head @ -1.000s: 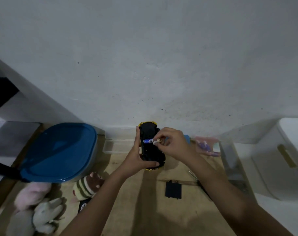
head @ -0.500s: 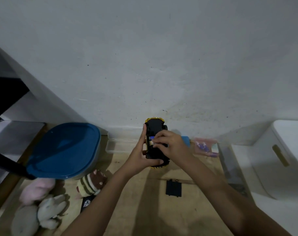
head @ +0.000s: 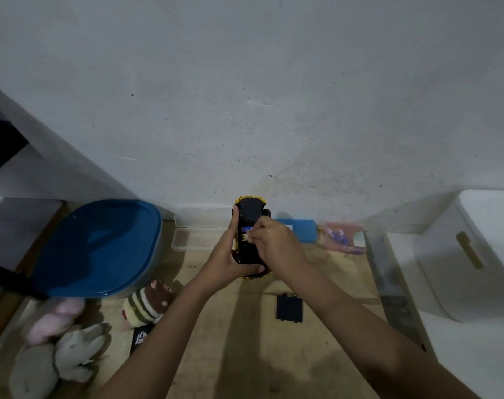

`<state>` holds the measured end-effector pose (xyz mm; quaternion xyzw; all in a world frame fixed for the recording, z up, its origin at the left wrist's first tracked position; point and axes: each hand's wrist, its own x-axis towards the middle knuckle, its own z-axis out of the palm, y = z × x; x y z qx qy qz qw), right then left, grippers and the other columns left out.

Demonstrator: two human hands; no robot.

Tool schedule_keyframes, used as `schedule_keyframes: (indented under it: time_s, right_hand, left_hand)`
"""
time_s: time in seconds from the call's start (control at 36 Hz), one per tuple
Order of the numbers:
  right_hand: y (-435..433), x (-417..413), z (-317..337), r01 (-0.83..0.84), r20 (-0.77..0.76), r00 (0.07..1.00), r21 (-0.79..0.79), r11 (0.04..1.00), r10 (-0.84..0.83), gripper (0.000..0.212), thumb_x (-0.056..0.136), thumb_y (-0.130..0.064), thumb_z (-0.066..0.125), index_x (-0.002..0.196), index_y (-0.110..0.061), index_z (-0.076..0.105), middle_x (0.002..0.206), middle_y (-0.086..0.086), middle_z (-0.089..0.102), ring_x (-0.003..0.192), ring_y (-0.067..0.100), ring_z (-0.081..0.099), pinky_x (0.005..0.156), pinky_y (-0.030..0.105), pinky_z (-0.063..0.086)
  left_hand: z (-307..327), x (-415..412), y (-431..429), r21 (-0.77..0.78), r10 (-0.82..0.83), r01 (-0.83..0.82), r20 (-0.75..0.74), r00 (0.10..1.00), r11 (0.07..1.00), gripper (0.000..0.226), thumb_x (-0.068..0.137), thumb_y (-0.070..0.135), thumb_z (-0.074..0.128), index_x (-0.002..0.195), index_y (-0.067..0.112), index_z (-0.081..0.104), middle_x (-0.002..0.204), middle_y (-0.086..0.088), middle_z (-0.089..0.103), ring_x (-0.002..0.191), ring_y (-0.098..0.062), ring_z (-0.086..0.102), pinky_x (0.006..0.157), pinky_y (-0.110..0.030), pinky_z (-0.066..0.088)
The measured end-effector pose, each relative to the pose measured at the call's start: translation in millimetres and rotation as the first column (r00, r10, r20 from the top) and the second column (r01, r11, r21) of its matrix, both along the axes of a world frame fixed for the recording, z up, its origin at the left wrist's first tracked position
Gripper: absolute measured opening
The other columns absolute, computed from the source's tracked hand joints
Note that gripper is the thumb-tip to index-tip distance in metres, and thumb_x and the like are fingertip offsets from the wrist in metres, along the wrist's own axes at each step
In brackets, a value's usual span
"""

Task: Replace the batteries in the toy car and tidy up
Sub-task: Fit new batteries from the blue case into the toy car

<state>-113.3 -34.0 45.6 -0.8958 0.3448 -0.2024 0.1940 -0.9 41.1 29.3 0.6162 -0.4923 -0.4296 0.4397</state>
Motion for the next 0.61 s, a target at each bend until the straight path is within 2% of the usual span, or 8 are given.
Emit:
schedule_keyframes:
  time_s: [0.06, 0.11, 0.22, 0.28, 0.36, 0.44, 0.56, 0.61]
  right_hand:
    - [-2, 1, 6, 0.046, 0.018, 0.999, 0.103, 0.994, -0.048, 0.017, 0.088, -0.012, 0.060, 0.093, -0.004, 0.073, 0.103, 0.010, 0.062, 0.093, 0.024, 0.059, 0.079, 0.034, 0.050]
    - [-4, 3, 9, 0.089, 0.087, 0.990, 0.191, 0.978, -0.107, 0.018, 0.085, -0.021, 0.065, 0.092, -0.006, 0.074, 0.102, 0.006, 0.060, 0.093, 0.019, 0.058, 0.081, 0.031, 0.049]
    - [-6, 7, 11, 0.202, 0.177, 0.945, 0.346, 0.916, -0.275, 0.021, 0.073, -0.022, 0.078, 0.089, -0.009, 0.074, 0.095, 0.003, 0.053, 0.093, 0.015, 0.053, 0.073, 0.010, 0.038]
    - [-11, 7, 12, 0.249, 0.212, 0.909, 0.412, 0.876, -0.358, 0.027, 0.066, -0.023, 0.083, 0.088, -0.012, 0.071, 0.098, 0.003, 0.051, 0.094, 0.014, 0.052, 0.069, 0.005, 0.034]
    - [-19, 4, 12, 0.289, 0.211, 0.878, 0.480, 0.828, -0.429, 0.053, 0.057, -0.028, 0.087, 0.099, -0.016, 0.057, 0.105, 0.002, 0.050, 0.098, 0.014, 0.051, 0.078, 0.019, 0.041]
    - [-24, 2, 15, 0.251, 0.225, 0.857, 0.602, 0.758, -0.463, 0.062, 0.058, -0.025, 0.088, 0.106, -0.015, 0.050, 0.107, -0.001, 0.057, 0.101, 0.016, 0.056, 0.085, 0.027, 0.048]
    - [-28, -1, 16, 0.197, 0.265, 0.841, 0.661, 0.724, -0.471, 0.073, 0.057, -0.022, 0.088, 0.115, -0.017, 0.045, 0.108, 0.004, 0.063, 0.098, 0.018, 0.061, 0.087, 0.030, 0.050]
    - [-29, -3, 17, 0.175, 0.263, 0.853, 0.671, 0.720, -0.451, 0.080, 0.057, -0.025, 0.088, 0.122, -0.022, 0.042, 0.109, 0.004, 0.065, 0.098, 0.018, 0.062, 0.087, 0.031, 0.050]
  left_hand:
    - [-2, -2, -1, -0.016, 0.028, -0.029, -0.038, 0.999, 0.999, 0.121, 0.070, 0.001, 0.079, 0.137, 0.052, -0.008, 0.137, 0.013, 0.040, 0.121, -0.014, 0.052, 0.087, -0.013, 0.048]
    - [-4, -4, -4, -0.012, 0.053, -0.055, -0.080, 0.995, 0.998, 0.120, 0.071, -0.002, 0.077, 0.137, 0.051, -0.008, 0.133, 0.018, 0.039, 0.124, -0.012, 0.050, 0.091, -0.016, 0.048]
    - [-9, -4, -10, -0.005, 0.080, -0.081, -0.151, 0.985, 0.997, 0.122, 0.072, -0.009, 0.073, 0.145, 0.041, -0.011, 0.133, 0.015, 0.042, 0.119, 0.003, 0.051, 0.086, -0.016, 0.049]
    - [-8, -4, -12, -0.017, 0.084, -0.087, -0.151, 0.985, 0.996, 0.123, 0.072, -0.009, 0.074, 0.145, 0.043, -0.010, 0.135, 0.012, 0.042, 0.119, 0.003, 0.051, 0.084, -0.016, 0.049]
    - [-4, -2, -14, -0.024, 0.088, -0.091, -0.129, 0.988, 0.996, 0.124, 0.071, -0.005, 0.077, 0.140, 0.052, -0.009, 0.131, 0.025, 0.040, 0.117, 0.007, 0.051, 0.084, -0.014, 0.049]
    - [2, 0, -16, -0.048, 0.084, -0.087, -0.067, 0.994, 0.995, 0.122, 0.072, -0.001, 0.077, 0.135, 0.056, -0.009, 0.127, 0.035, 0.037, 0.116, 0.014, 0.046, 0.087, -0.014, 0.047]
    - [10, 1, -17, -0.060, 0.065, -0.066, -0.021, 0.998, 0.996, 0.121, 0.072, 0.004, 0.079, 0.130, 0.062, -0.009, 0.124, 0.041, 0.034, 0.119, -0.006, 0.050, 0.096, -0.026, 0.048]
    - [13, 1, -17, -0.058, 0.052, -0.053, -0.017, 0.999, 0.997, 0.121, 0.072, 0.004, 0.079, 0.130, 0.063, -0.009, 0.125, 0.042, 0.032, 0.117, -0.006, 0.051, 0.095, -0.027, 0.049]
